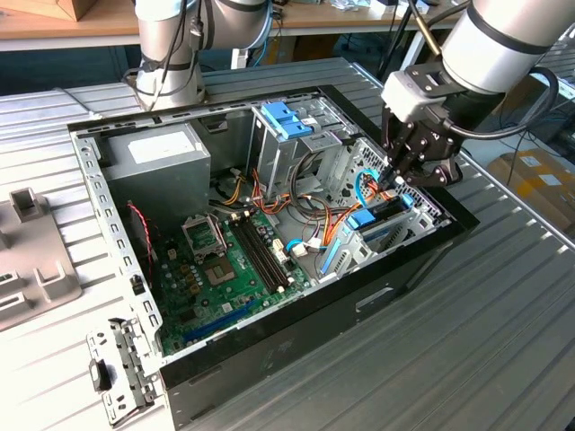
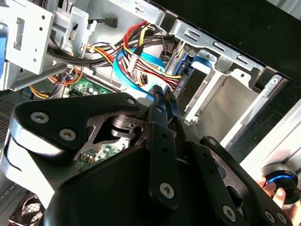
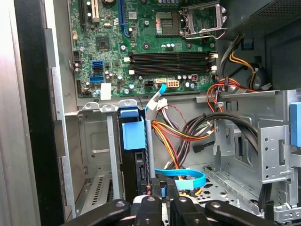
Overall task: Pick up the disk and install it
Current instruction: 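Insert the second disk wire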
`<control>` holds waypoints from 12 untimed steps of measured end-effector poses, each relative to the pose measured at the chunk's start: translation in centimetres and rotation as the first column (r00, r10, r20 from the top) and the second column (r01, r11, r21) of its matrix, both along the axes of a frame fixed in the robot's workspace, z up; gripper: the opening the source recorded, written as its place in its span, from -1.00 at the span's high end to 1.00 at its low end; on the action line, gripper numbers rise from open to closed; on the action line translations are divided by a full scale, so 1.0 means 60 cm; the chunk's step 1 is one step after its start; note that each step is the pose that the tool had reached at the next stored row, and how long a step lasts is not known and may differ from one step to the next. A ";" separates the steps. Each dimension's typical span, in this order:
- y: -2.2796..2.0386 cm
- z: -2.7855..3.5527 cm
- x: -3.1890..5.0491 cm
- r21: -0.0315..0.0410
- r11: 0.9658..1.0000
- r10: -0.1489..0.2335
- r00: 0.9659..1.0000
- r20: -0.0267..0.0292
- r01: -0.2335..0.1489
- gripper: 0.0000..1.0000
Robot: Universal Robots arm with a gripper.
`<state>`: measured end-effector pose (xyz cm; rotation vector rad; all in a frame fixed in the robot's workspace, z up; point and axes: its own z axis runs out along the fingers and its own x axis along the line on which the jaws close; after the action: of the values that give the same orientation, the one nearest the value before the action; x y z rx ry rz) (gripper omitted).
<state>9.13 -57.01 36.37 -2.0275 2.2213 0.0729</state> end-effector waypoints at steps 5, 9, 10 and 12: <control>-0.0087 0.000 0.000 0.000 1.000 0.000 1.000 0.000 0.000 0.67; -0.0148 -0.001 0.000 0.000 1.000 0.000 1.000 0.000 0.000 0.67; -0.0160 -0.002 0.000 0.000 1.000 0.000 1.000 0.000 0.000 0.67; -0.0177 -0.002 0.000 0.000 1.000 0.000 1.000 0.000 0.000 0.67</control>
<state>9.10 -58.07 36.23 -2.0275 2.2214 0.0728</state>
